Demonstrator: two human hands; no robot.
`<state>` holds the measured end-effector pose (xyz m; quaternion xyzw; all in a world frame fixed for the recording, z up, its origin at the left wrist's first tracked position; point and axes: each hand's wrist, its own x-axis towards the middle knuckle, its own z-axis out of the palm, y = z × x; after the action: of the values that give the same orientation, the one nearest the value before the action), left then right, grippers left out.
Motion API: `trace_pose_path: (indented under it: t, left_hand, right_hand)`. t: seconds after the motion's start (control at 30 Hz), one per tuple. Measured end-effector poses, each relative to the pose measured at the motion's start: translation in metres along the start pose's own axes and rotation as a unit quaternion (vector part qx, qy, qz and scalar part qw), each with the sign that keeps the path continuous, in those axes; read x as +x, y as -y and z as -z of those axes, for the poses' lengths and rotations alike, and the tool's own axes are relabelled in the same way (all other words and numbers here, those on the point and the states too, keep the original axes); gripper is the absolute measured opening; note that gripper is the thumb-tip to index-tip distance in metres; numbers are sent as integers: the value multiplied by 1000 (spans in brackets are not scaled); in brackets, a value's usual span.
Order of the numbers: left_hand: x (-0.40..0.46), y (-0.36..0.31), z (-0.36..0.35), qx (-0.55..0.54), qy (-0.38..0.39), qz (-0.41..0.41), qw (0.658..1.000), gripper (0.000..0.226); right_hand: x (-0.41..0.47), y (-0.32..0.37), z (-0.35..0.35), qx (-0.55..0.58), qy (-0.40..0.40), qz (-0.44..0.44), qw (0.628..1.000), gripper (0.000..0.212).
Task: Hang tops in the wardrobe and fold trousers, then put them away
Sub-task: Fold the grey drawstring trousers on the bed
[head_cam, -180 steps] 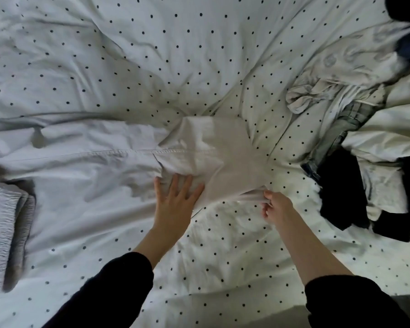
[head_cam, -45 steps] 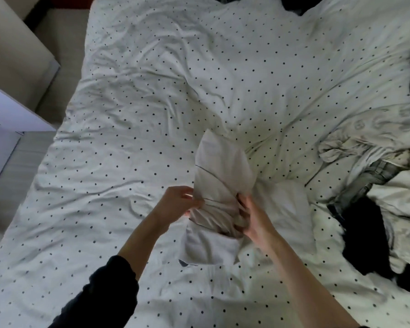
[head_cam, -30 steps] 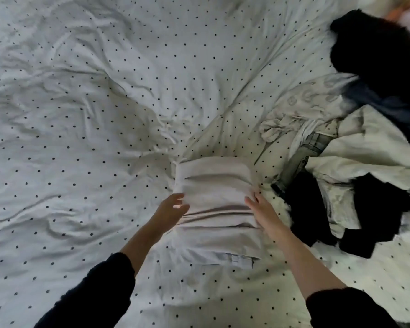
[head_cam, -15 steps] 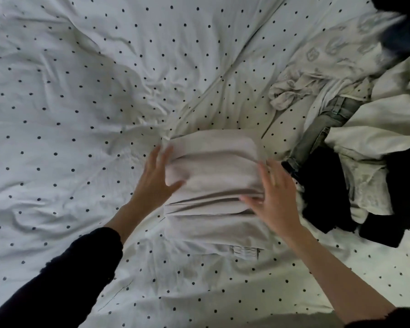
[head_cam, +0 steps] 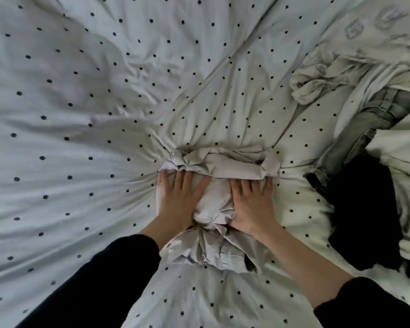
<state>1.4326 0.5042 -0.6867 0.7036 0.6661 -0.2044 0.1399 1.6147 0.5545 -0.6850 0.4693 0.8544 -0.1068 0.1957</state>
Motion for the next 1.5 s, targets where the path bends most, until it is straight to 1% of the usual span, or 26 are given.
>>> trace_pose_path:
  t: [0.07,0.23,0.3,0.4,0.5,0.57,0.63,0.7,0.77,0.87,0.93,0.97,1.07,1.1,1.13,1.17,1.23,1.33,1.37,1.43,1.47,1.5]
  left_hand:
    - [-3,0,0,9,-1,-2,1000,104]
    - [-15,-1,3,5,-37,-6,999,101]
    - [-19,-2,3,-12,-69,-13,997,94]
    - [-28,-10,5,-47,-142,-8,989,76]
    - [-38,-17,12,-65,-174,1,983,61]
    - [-49,-17,20,-82,-197,-2,977,56]
    - [-65,-14,33,-99,-224,-9,969,58]
    - [-86,-8,54,-116,-275,-7,954,55]
    - [-100,1,74,-120,-345,6,931,47]
    - [-143,33,123,-104,-420,29,901,40]
    - [-183,66,157,-80,-448,57,888,37]
    - [-184,69,163,-76,-455,63,885,37]
    - [-243,111,193,-58,-480,104,869,41]
    - [-259,124,198,-56,-484,116,866,43]
    - [-291,147,206,-47,-494,137,857,45]
    - [-303,158,208,-39,-509,150,847,47]
    - [-373,205,212,-37,-514,197,834,58]
    - [-465,261,205,-29,-518,254,817,73]
    - [-483,271,203,-25,-522,262,812,73]
    - [-560,312,192,-18,-516,307,800,71]
    - [-592,332,184,-13,-509,317,800,70]
    - [-626,353,182,14,-513,329,793,68]
  right_hand:
    - [-2,2,1,6,3,5,1000,114]
    - [-12,4,10,18,-4,7,1000,108]
    - [-16,5,11,24,-34,4,999,102]
    - [-22,9,10,36,-88,-11,995,80]
    - [-28,14,17,53,-131,-17,990,55]
    - [-40,16,26,64,-162,-23,984,45]
    - [-55,17,38,66,-198,-12,978,46]
    - [-69,20,61,60,-233,8,971,52]
    - [-73,26,86,58,-274,20,960,54]
    - [-88,55,149,49,-337,50,939,53]
    - [-98,87,198,54,-383,83,919,50]
    - [-95,90,205,58,-395,84,913,48]
    - [-112,140,259,63,-445,137,883,43]
    - [-118,157,275,64,-460,150,873,44]
    - [-125,189,297,65,-470,178,862,45]
    - [-128,202,309,61,-485,187,852,46]
    - [-151,274,345,65,-504,240,827,49]
    - [-180,374,378,75,-526,306,790,54]
    - [-187,394,384,78,-531,310,784,55]
    - [-217,474,397,88,-534,350,765,55]
    - [-232,510,402,98,-544,352,755,57]
    - [-245,547,406,108,-526,369,758,58]
